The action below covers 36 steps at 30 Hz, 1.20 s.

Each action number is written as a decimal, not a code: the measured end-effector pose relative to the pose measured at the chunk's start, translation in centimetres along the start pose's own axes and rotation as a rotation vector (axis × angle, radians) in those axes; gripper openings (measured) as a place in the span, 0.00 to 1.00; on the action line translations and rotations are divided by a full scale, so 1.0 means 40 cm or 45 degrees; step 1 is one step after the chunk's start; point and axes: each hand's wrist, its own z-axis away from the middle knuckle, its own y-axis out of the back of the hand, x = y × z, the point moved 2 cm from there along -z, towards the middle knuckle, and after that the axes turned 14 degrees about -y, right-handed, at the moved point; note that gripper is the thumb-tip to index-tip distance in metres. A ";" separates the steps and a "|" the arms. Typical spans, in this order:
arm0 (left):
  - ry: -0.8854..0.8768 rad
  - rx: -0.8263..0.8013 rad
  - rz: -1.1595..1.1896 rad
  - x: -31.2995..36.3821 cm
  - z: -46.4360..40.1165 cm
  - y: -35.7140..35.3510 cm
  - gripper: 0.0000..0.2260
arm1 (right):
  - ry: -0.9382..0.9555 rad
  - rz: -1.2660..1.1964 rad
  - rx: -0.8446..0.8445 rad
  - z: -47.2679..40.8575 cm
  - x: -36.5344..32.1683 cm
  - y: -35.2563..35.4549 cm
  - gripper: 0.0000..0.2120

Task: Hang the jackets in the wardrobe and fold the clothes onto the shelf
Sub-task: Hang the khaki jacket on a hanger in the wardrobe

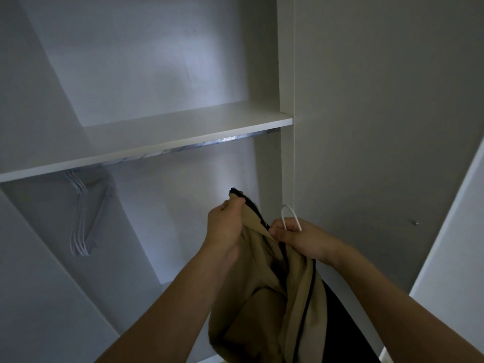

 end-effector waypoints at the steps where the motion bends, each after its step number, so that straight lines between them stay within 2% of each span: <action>1: -0.014 0.022 0.005 0.003 -0.001 -0.010 0.10 | -0.007 -0.014 0.020 -0.010 -0.001 -0.003 0.18; 7: -0.083 0.200 0.074 0.019 -0.006 -0.011 0.12 | -0.016 0.041 0.105 -0.043 -0.017 0.001 0.18; 14: -0.263 0.356 0.063 0.072 -0.009 0.039 0.13 | 0.072 0.258 0.066 -0.067 -0.068 0.008 0.18; 20: -0.491 0.363 -0.012 0.124 0.000 0.070 0.19 | 0.174 0.352 0.102 -0.070 -0.122 0.022 0.17; 24: -0.412 0.290 -0.001 0.154 -0.019 0.107 0.16 | 0.255 0.342 0.139 -0.057 -0.152 0.033 0.16; 25: -0.402 0.257 -0.068 0.157 -0.025 0.120 0.15 | 0.266 0.310 0.123 -0.052 -0.162 0.034 0.16; 26: -0.441 0.245 -0.264 0.157 -0.026 0.132 0.12 | 0.278 0.276 0.111 -0.049 -0.173 0.033 0.17; 28: -0.726 0.343 -0.919 0.163 -0.017 0.147 0.03 | 0.305 0.226 0.112 -0.045 -0.198 0.029 0.18; 29: -0.948 0.398 -1.199 0.164 -0.011 0.150 0.14 | 0.312 0.214 0.106 -0.043 -0.209 0.025 0.18; 30: -1.157 0.322 -1.392 0.163 -0.012 0.145 0.24 | 0.322 0.211 0.099 -0.041 -0.219 0.021 0.18; 31: -1.288 0.182 -1.536 0.170 -0.020 0.135 0.29 | 0.336 0.214 0.097 -0.041 -0.228 0.019 0.18; 32: -1.322 -0.019 -1.671 0.177 -0.030 0.120 0.30 | 0.350 0.218 0.105 -0.040 -0.235 0.017 0.18; 34: -1.014 -0.512 -1.837 0.178 -0.059 0.101 0.21 | 0.355 0.233 0.151 -0.039 -0.241 0.021 0.19; 36: -0.591 -0.844 -1.715 0.163 -0.072 0.099 0.12 | 0.349 0.278 0.219 -0.039 -0.236 0.035 0.19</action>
